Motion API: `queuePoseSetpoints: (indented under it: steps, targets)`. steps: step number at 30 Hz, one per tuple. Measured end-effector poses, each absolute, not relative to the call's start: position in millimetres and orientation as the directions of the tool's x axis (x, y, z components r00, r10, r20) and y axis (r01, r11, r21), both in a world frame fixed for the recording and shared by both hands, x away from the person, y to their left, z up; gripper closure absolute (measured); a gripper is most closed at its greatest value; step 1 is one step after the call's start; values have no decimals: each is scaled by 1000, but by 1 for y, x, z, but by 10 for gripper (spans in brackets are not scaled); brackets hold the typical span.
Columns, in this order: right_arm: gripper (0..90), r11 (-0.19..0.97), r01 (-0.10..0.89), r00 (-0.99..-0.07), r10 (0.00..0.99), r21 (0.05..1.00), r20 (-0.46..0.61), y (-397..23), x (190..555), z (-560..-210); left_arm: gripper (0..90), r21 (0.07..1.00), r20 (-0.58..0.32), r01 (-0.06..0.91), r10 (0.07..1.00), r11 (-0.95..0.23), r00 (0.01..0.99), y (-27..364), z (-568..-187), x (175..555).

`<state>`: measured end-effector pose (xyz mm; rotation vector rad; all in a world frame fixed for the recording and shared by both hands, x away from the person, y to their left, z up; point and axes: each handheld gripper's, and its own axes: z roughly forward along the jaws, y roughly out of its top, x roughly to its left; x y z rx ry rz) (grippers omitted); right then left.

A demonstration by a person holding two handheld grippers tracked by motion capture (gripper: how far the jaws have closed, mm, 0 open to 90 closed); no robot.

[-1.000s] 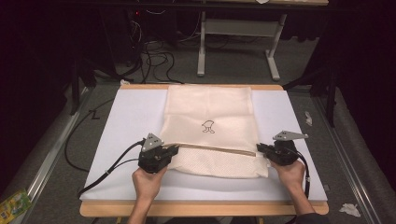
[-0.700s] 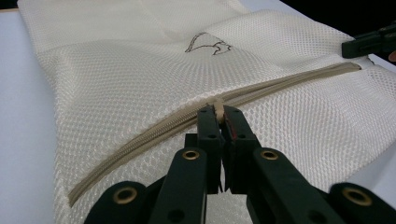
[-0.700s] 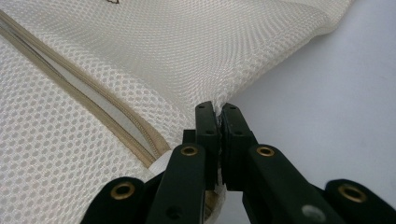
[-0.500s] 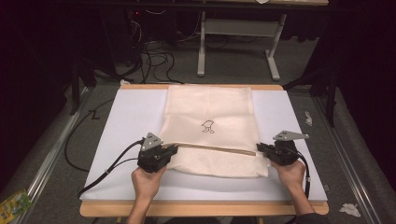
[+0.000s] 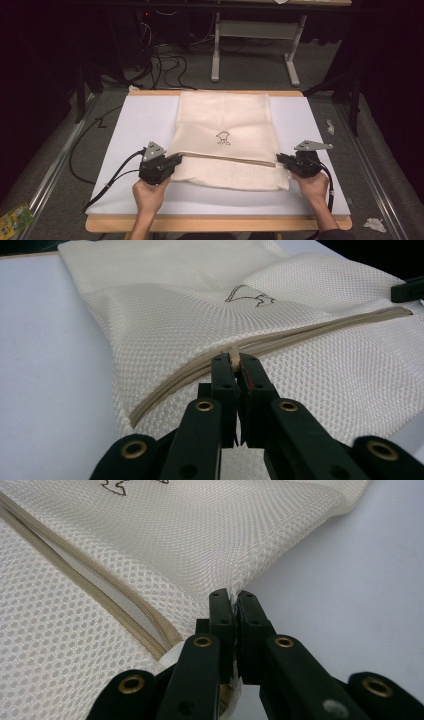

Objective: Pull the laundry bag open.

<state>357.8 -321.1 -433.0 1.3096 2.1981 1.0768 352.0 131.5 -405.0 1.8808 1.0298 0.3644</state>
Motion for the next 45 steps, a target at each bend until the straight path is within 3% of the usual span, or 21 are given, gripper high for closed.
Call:
queuePoseSetpoints:
  steps: [9, 14, 45]
  targets:
    - [885, 289, 581, -506, 860, 761, 59, -319, 359, -433, 870, 842, -127, 489, 795, -230, 593, 137, -403, 350]
    - [885, 279, 584, -499, 864, 762, 65, -324, 360, -434, 871, 834, -159, 513, 803, -202, 575, 148, -407, 351]
    - [885, 333, 558, -519, 855, 760, 6, -316, 361, -426, 871, 822, -133, 528, 829, -214, 544, 170, -416, 350]
